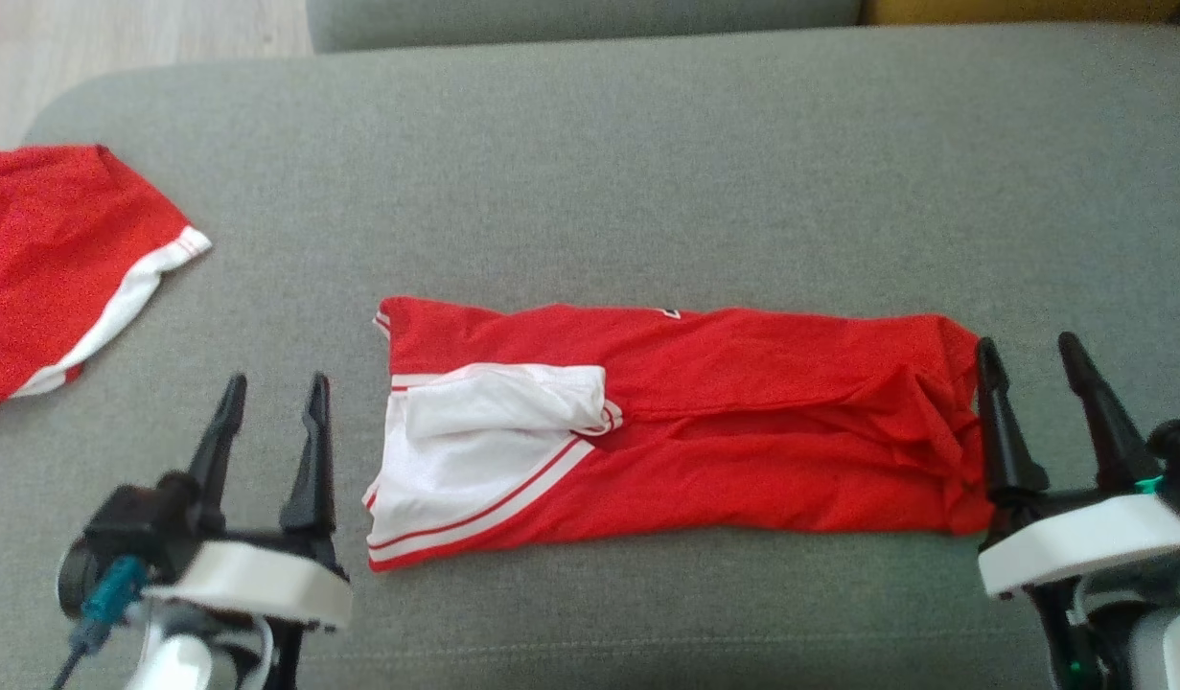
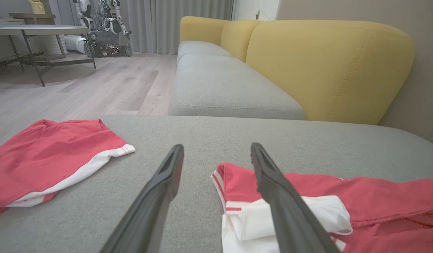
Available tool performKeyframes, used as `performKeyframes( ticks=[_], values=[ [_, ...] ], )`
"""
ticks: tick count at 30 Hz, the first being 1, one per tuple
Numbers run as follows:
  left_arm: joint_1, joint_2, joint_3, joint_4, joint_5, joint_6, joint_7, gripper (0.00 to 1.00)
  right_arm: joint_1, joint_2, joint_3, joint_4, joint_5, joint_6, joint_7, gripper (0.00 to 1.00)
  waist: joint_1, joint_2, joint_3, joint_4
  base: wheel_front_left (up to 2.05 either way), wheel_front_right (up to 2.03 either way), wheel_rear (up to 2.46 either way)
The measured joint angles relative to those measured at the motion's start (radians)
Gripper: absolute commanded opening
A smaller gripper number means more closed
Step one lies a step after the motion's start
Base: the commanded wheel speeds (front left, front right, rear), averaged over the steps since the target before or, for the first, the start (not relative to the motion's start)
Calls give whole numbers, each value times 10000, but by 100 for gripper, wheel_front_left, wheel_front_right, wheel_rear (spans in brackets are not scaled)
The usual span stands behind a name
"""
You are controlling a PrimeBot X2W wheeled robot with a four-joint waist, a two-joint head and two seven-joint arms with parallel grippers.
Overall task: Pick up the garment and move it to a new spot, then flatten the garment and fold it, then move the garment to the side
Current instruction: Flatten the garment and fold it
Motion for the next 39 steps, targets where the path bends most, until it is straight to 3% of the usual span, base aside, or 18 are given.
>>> performKeyframes(
  ticks=[8, 29, 33, 39],
  values=[
    [663, 163, -232, -161, 84, 205, 349, 100, 449, 69, 198, 276, -23, 0, 2, 100, 0, 0, -487, 22, 0, 0, 0],
    [642, 242, -255, -286, 84, 301, 433, 100, 400, 113, 119, 493, -2, 0, 10, 100, 0, 0, -336, 126, 0, 0, 0],
    [500, 242, -257, -351, 84, 303, 424, 100, -307, 19, -430, 1390, 42, 0, 15, 100, 0, 0, -66, 127, 0, 0, 0],
    [22, 107, -370, -332, 84, 268, 318, 100, -2030, -414, -359, 3319, -27, 0, 303, 100, 0, 0, 449, 197, 0, 0, 0]
  ],
)
